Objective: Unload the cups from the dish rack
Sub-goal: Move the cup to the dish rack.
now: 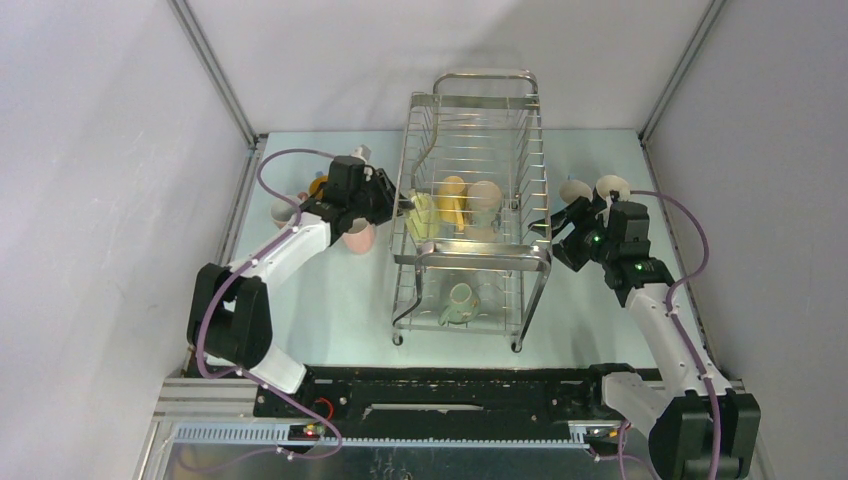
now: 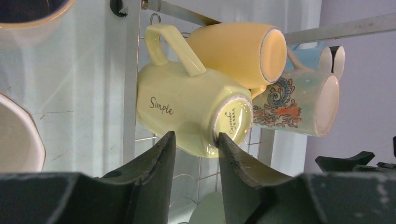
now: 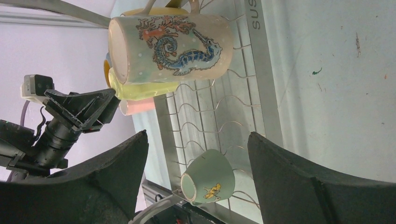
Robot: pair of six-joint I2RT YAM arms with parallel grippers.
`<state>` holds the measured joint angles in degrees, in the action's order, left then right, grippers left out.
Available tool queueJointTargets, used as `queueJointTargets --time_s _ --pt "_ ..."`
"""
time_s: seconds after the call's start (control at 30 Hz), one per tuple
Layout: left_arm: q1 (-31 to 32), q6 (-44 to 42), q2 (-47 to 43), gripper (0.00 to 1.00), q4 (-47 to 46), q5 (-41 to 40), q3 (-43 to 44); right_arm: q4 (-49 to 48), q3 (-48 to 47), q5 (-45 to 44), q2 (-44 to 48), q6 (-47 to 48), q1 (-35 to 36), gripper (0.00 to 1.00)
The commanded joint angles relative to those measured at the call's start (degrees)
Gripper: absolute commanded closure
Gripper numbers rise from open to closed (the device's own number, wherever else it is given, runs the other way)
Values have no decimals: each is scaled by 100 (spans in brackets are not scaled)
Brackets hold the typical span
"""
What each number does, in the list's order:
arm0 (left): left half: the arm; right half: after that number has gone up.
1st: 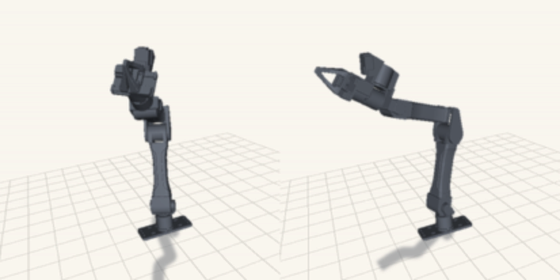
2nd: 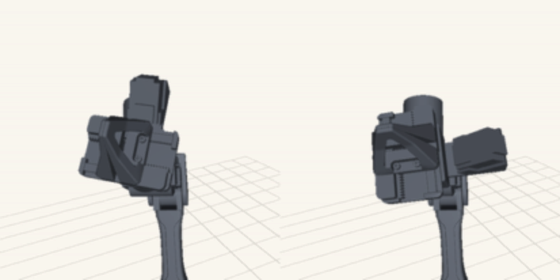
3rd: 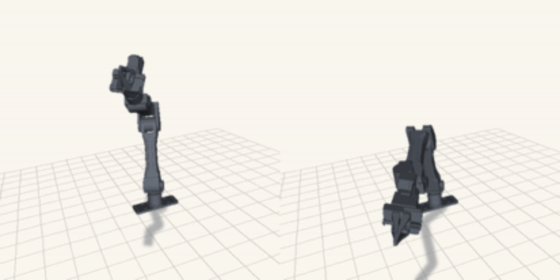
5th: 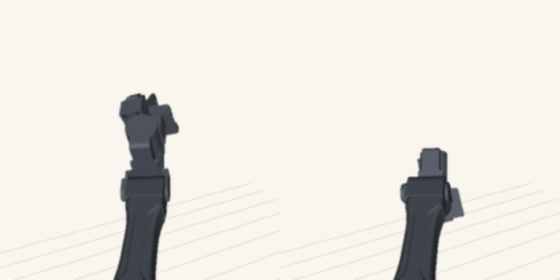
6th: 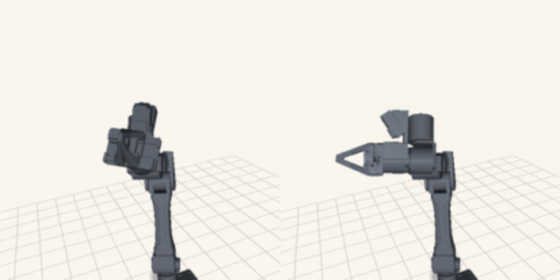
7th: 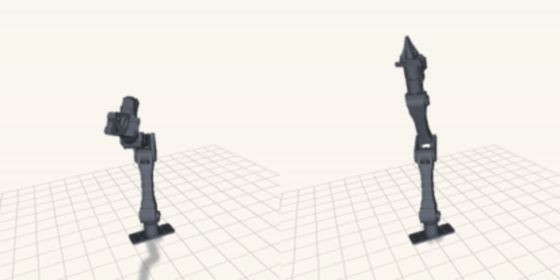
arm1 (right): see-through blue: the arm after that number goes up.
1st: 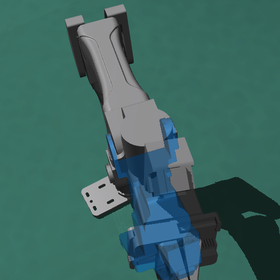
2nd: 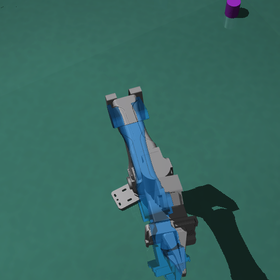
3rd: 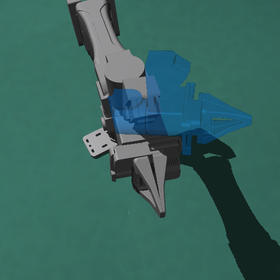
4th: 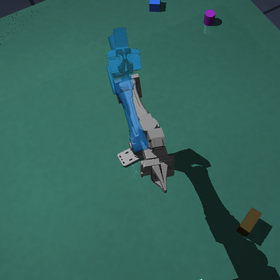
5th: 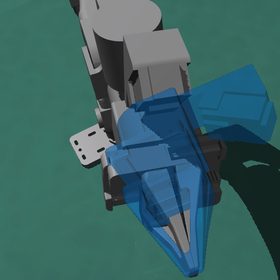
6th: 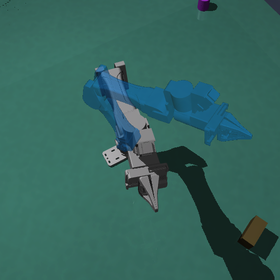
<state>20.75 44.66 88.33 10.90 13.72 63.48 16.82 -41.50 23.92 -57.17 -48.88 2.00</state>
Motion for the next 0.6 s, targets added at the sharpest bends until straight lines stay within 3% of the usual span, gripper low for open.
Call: queueJointTargets --time_s 0.0,0.4,0.57 --pt "-2 -536 -94 55 298 195 42 -276 36 -11 -5 52 38 15" --pt "-1 -1302 -555 31 -1145 476 -487 -298 36 6 -39 78 43 15" --pt "-25 -1449 -686 25 -1997 560 -929 -269 36 -26 -40 120 31 15"
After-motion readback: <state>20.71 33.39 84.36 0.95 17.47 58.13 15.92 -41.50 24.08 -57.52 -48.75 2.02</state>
